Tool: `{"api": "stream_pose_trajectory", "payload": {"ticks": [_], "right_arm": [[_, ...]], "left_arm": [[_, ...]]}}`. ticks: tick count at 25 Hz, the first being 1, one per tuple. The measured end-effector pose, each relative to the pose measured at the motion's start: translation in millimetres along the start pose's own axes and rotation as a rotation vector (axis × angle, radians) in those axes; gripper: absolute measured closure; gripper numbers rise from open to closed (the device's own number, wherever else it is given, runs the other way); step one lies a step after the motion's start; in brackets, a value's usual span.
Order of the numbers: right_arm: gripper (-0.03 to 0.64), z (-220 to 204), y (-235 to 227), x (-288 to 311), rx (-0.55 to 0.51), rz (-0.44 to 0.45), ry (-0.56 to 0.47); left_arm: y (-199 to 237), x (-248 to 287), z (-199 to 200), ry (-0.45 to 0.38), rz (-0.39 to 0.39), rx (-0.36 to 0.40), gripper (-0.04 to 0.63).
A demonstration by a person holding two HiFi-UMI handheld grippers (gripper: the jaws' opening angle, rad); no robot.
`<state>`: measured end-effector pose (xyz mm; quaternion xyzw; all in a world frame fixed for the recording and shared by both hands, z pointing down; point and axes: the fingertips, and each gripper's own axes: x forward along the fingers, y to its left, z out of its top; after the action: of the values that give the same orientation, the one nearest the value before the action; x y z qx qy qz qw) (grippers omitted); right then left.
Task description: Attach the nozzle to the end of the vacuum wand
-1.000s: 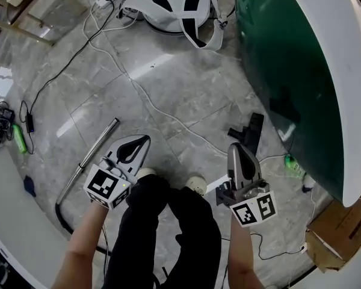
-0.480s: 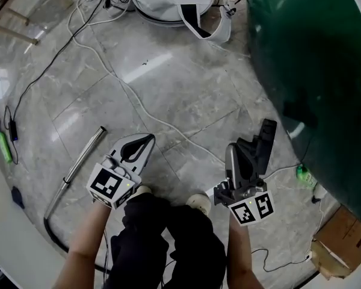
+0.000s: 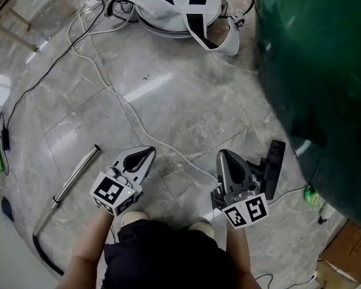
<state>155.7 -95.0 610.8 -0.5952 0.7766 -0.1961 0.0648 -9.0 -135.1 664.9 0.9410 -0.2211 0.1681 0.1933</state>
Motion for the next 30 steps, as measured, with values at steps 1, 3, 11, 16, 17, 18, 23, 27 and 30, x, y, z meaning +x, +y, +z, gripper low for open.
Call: {"api": "stream_pose_trajectory", "payload": {"ticks": [1, 3, 11, 16, 17, 18, 23, 27, 30], "right_arm": [[0.6, -1.2, -2.9, 0.7, -0.003, -0.002, -0.012], [0.6, -4.1, -6.4, -0.5, -0.006, -0.007, -0.031], [0.6, -22.8, -15.7, -28.4, 0.023, -0.008, -0.062], [0.6, -37.4, -16.2, -42.8, 0.137, 0.003, -0.095], [0.6, -41.5, -14.6, -42.6, 0.146, 0.008, -0.094], [0.6, -45.5, -12.8, -42.1, 0.143, 0.011, -0.09], [0.6, -53.4, -6.5, -39.5, -0.016, 0.01, -0.018], [0.597, -36.0, -25.7, -58.0, -0.24, -0.022, 0.081], [0.455, -32.7, -52.4, -81.2, -0.457, -0.013, 0.266]], "left_arm": [[1.1, 2.6, -2.6, -0.008, 0.0, -0.001, 0.588], [1.3, 5.1, -7.4, -0.022, -0.004, 0.0, 0.588], [-7.6, 3.6, -23.4, -0.071, -0.005, -0.012, 0.588], [3.3, -20.8, -35.8, -0.047, 0.054, 0.072, 0.588], [11.1, -29.1, -37.4, -0.039, 0.088, 0.079, 0.587], [19.4, -37.5, -38.8, -0.034, 0.119, 0.074, 0.586], [54.2, -71.6, -49.8, -0.056, 0.191, -0.063, 0.586], [57.3, -78.4, -57.7, -0.056, 0.2, -0.071, 0.586], [47.4, -68.9, -62.1, -0.034, 0.182, -0.039, 0.586]]}}
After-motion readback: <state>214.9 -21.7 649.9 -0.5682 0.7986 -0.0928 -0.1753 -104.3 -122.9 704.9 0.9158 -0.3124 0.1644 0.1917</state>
